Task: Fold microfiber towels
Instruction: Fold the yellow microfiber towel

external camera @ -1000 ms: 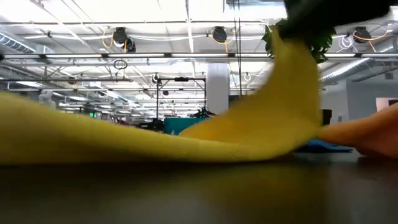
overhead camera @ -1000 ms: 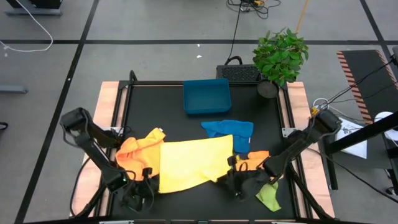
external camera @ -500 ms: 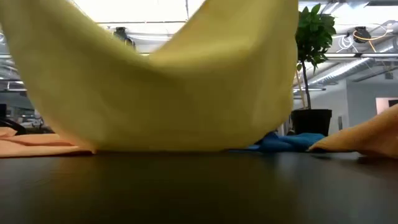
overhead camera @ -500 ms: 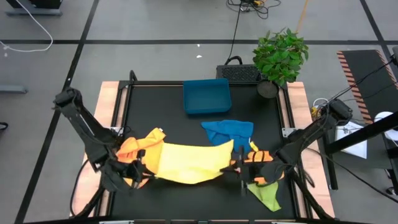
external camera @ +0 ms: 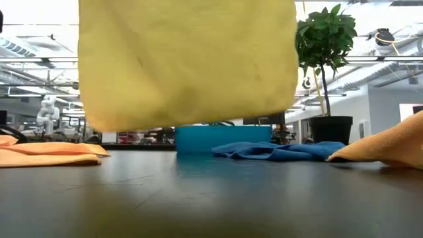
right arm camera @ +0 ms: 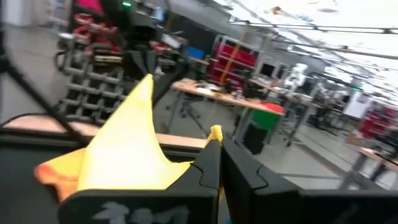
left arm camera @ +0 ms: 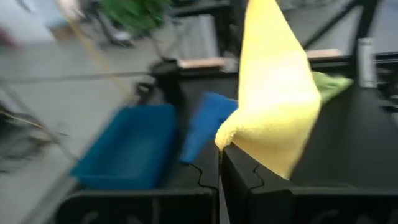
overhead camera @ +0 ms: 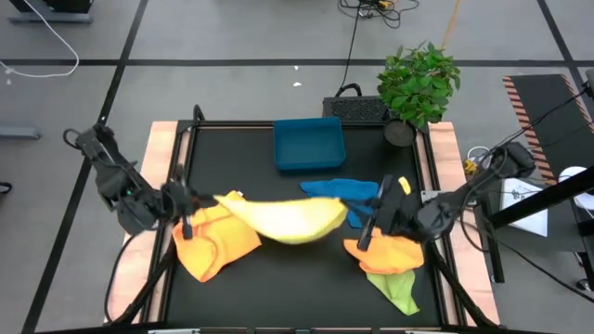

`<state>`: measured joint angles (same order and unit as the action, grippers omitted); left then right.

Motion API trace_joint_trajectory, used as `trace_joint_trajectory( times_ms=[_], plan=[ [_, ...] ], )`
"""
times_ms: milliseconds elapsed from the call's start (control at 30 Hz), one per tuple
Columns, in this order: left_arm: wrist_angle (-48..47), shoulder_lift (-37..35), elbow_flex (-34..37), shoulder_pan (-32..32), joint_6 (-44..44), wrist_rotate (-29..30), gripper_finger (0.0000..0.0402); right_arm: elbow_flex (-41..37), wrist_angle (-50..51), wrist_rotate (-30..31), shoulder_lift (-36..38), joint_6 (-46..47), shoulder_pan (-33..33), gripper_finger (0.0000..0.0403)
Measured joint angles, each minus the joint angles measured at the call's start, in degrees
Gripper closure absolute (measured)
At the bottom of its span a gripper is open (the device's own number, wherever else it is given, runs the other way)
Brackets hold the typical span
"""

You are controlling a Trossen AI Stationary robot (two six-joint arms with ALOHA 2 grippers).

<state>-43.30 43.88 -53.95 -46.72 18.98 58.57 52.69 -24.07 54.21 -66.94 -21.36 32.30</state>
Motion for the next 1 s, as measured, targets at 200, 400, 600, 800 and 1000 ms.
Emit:
trace_joint_trajectory(
  times_ms=[200,400,600,800,1000],
  plan=[
    [-3.31,0.31,-4.11,1.77,-3.49,3.39,0.0399,0.02,1.41,-0.43,1.95,1.95,-2.98,0.0403],
    [-8.61,4.59,-0.94,0.01,3.54,-4.57,0.0399,-4.12,5.07,-8.02,0.57,9.66,-0.5,0.0403],
    [-8.93,15.74,5.36,-2.61,18.66,-15.1,0.04,-14.06,3.02,-11.0,-4.58,21.97,3.63,0.0403],
    [0.13,32.39,6.38,-7.66,25.83,-24.54,0.0401,-20.23,-10.45,-14.32,-13.06,32.7,9.52,0.0403],
    [8.74,43.5,4.04,-11.64,26.53,-27.55,0.0401,-20.46,-20.11,-15.69,-22.88,33.09,13.63,0.0403]
  ],
)
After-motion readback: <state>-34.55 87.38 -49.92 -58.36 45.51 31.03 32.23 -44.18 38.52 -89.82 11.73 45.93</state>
